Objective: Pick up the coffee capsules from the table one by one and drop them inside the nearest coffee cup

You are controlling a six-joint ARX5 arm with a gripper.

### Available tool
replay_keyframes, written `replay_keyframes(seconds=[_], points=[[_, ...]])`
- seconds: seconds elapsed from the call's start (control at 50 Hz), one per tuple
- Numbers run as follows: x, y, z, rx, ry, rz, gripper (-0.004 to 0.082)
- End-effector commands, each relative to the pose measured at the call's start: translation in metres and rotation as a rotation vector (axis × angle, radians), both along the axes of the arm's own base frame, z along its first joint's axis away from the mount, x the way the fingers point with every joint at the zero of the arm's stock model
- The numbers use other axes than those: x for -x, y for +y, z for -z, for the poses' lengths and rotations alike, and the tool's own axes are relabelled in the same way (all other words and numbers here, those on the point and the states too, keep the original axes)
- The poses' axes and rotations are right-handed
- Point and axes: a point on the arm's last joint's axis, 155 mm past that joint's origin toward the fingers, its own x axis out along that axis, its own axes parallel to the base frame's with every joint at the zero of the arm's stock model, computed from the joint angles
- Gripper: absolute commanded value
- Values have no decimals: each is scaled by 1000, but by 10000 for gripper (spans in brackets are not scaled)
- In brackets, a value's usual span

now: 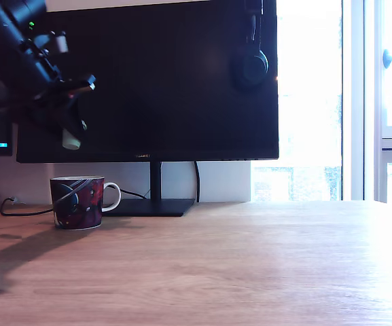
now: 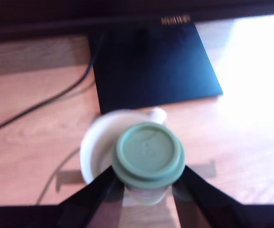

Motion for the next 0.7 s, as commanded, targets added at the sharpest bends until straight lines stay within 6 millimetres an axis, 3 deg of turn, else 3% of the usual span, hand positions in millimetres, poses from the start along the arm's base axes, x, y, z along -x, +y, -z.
replay_keyframes(seconds=[0.0, 0.24, 0.68], points=[[-3, 2, 15, -17, 44, -4, 105], [-9, 1, 34, -35, 111, -5, 105], [-8, 2, 35, -41, 116, -10, 106]])
